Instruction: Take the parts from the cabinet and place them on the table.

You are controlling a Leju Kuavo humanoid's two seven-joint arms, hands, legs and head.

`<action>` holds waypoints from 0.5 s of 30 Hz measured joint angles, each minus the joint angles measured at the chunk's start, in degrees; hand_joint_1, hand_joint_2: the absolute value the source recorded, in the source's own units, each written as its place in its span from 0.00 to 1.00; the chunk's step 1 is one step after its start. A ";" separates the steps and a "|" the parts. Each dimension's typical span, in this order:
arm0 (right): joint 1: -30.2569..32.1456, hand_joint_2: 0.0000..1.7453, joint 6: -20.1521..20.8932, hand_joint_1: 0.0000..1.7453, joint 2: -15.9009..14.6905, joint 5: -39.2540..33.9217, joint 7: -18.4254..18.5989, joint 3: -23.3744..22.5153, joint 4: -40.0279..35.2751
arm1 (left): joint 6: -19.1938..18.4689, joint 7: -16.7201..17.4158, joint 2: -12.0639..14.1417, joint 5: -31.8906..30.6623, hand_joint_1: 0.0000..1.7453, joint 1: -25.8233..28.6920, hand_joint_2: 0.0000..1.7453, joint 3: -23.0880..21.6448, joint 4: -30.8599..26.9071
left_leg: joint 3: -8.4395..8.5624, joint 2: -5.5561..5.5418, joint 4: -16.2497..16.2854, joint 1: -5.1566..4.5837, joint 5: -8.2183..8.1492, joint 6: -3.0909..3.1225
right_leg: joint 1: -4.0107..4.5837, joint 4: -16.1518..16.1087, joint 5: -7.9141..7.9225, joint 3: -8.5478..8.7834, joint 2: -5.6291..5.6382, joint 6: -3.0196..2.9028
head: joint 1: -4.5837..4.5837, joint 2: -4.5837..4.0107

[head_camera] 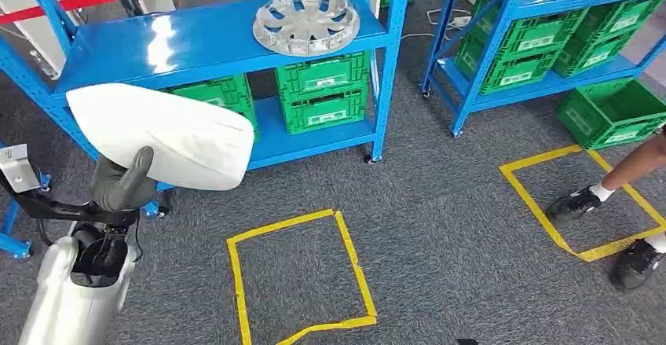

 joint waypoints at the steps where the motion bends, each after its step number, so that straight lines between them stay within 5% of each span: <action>1: 0.02 0.00 0.04 0.00 0.00 -0.11 0.13 -0.13 0.00 | -0.06 0.00 -0.15 0.09 1.00 -0.29 1.00 -0.13 0.50 | 0.06 -0.01 -0.42 0.14 0.74 -0.36 | 0.27 0.13 0.43 -0.22 0.01 -0.47 | -0.07 -0.02; 3: -0.11 0.00 0.20 0.00 0.15 -0.46 0.13 -0.52 0.02 | -0.09 -0.04 -0.22 0.17 1.00 -0.35 1.00 -0.26 1.20 | -0.37 -0.23 -0.38 0.39 0.61 -1.12 | -0.15 -0.51 2.14 -1.08 -0.46 -1.61 | 0.11 -0.02; 6: -0.15 0.00 0.31 0.00 0.15 -0.68 0.20 -0.98 0.02 | -0.09 -0.02 -0.22 0.24 1.00 -0.77 1.00 -0.33 2.08 | -2.45 -0.46 8.42 0.64 -10.21 -2.06 | -0.22 -0.66 4.51 -3.67 -0.36 -2.13 | -0.24 -0.02; 7: -0.12 0.00 0.42 0.00 0.15 -0.74 0.20 -1.07 0.02 | -0.09 -0.02 -0.22 0.24 1.00 -0.79 1.00 -0.42 2.38 | -2.82 -0.47 12.10 0.67 -12.17 -2.22 | -0.22 -0.62 5.24 -4.46 -0.36 -2.12 | -0.24 -0.02; 8: -0.12 0.00 0.68 0.00 0.15 -0.74 0.13 -1.25 0.02 | -0.11 -0.02 -0.22 0.24 1.00 -0.79 1.00 -0.46 2.73 | -2.74 -0.48 14.98 0.69 -12.32 -2.31 | -0.22 -0.53 6.07 -5.53 -0.38 -2.05 | -0.26 -0.02; 9: -0.09 0.00 0.94 0.00 0.15 -0.76 0.11 -1.35 0.02 | -0.11 -0.02 -0.22 0.24 1.00 -0.79 1.00 -0.52 2.97 | -1.88 -0.47 15.75 0.70 -10.69 -2.28 | -0.22 -0.46 6.88 -6.64 -0.37 -1.95 | -0.26 -0.02; 11: -0.07 0.00 1.12 0.00 0.15 -0.76 0.11 -1.38 0.02 | -0.11 -0.02 -0.22 0.24 1.00 -0.87 1.00 -0.68 3.23 | 2.93 -0.49 11.19 0.67 -6.70 -1.85 | -0.20 -0.33 8.28 -8.49 -0.40 -1.72 | -0.26 -0.02; 12: -0.09 0.00 1.14 0.00 0.17 -0.76 0.11 -1.38 0.02 | -0.11 -0.02 -0.22 0.24 1.00 -1.02 1.00 -0.79 3.28 | 6.61 -0.50 6.67 0.58 -6.31 -1.46 | -0.19 -0.31 8.92 -9.14 -0.39 -1.56 | -0.26 -0.02; 14: -0.09 0.00 1.75 0.00 0.24 -0.76 0.07 -1.40 0.02 | -0.13 -0.11 -0.24 0.24 1.00 -1.51 1.00 -0.98 3.23 | 13.59 -0.53 -3.50 0.08 -10.20 -0.76 | -0.03 -0.23 10.03 -9.63 -0.38 -0.98 | -0.18 -0.02; 15: -0.09 0.00 2.39 0.00 0.24 -0.76 0.04 -1.40 0.02 | -0.15 -0.22 -0.22 0.28 1.00 -1.58 1.00 -1.03 3.28 | 12.62 -0.53 -3.35 -0.13 -10.11 -0.42 | -0.21 -0.69 10.86 -9.56 -0.48 -0.51 | -0.18 -0.02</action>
